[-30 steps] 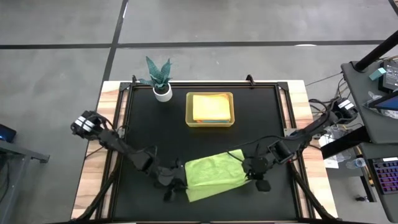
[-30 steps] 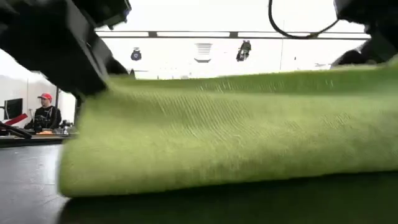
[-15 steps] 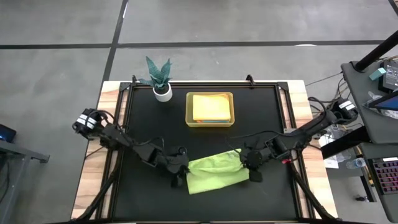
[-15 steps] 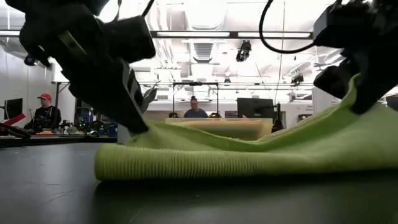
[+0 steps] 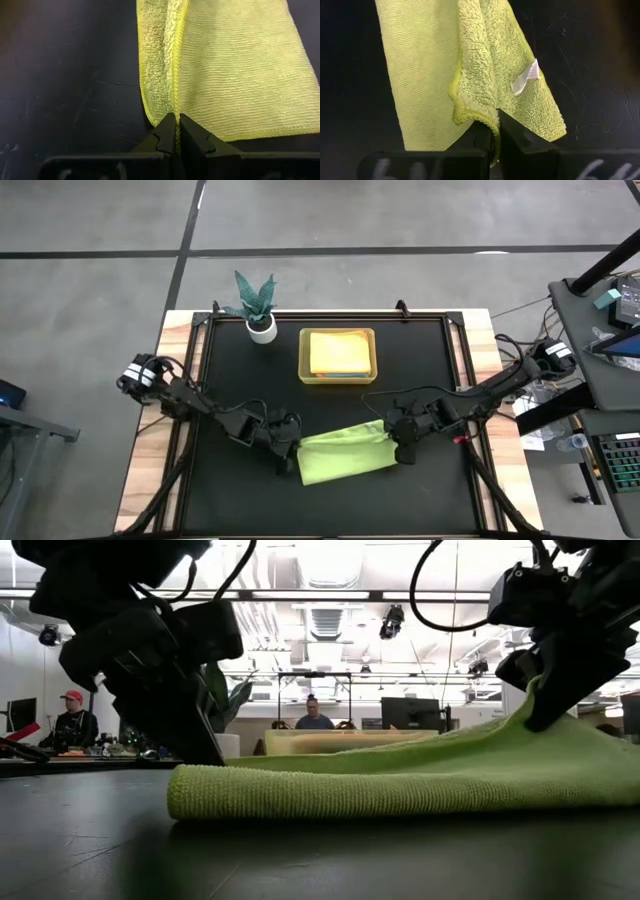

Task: Fold microfiber towels
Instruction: Fold the green towel on the table

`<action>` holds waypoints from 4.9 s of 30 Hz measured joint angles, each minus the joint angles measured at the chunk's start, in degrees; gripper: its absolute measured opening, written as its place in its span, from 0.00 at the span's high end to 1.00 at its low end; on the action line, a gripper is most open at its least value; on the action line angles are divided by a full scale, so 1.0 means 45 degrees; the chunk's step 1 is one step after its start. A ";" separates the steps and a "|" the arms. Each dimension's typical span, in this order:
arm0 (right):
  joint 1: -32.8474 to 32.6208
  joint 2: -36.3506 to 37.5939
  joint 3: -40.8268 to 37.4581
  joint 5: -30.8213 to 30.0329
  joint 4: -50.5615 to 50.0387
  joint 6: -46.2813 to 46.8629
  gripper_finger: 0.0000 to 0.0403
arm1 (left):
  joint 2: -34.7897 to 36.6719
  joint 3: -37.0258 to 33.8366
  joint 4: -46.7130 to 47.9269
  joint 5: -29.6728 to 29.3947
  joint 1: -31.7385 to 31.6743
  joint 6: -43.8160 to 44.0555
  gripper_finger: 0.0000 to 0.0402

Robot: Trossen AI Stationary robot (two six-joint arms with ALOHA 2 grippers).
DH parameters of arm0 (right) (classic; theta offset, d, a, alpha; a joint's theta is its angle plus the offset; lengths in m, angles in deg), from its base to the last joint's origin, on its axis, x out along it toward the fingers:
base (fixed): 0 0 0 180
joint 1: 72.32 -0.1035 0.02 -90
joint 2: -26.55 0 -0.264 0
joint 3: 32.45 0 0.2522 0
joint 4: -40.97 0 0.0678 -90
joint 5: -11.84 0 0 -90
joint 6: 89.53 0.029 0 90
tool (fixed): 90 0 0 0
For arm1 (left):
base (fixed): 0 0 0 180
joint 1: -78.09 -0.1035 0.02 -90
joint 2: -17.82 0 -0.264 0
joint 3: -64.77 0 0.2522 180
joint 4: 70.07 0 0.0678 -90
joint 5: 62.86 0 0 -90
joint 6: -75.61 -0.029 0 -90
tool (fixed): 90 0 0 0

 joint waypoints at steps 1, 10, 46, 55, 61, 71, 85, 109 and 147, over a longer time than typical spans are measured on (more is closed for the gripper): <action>0.0000 0.0000 0.0000 -0.0020 0.0000 0.0000 0.98 | 0.0000 0.0000 0.0000 -0.0134 0.0000 0.0000 1.00; 0.0050 0.0000 0.0000 -0.0455 0.0011 0.0440 0.96 | -0.0058 0.0000 -0.0006 -0.0268 0.0000 0.0087 1.00; 0.0447 -0.0429 0.0507 -0.1174 0.1181 -0.0926 0.91 | 0.0777 0.0019 -0.1579 -0.0883 0.0121 -0.0340 0.64; 0.0475 -0.2638 0.0180 -0.2504 0.3597 -0.1560 0.98 | -0.0495 0.0005 -0.2290 -0.0899 0.0121 -0.0311 0.79; 0.0653 -0.3779 0.0131 -0.3944 0.3457 -0.0992 0.98 | -0.1228 -0.0013 -0.2026 -0.1008 0.0091 -0.0021 0.85; 0.0768 -0.4162 0.0102 -0.4763 0.2489 -0.1236 0.98 | -0.1405 -0.0109 -0.2110 -0.1915 0.0063 0.0010 0.87; 0.0729 -0.2255 -0.0008 -0.0542 0.4363 -0.1653 0.98 | -0.1404 -0.0155 -0.2123 -0.2324 0.0024 0.0016 0.87; 0.0828 -0.1690 0.0132 -0.2269 0.1328 -0.0825 0.98 | -0.0961 -0.0180 -0.1997 -0.2589 0.0024 -0.0197 0.87; 0.0826 0.1447 -0.3282 0.1779 0.1577 0.9538 0.24 | -0.1200 0.0520 -0.1015 -0.2843 0.1914 0.1020 0.87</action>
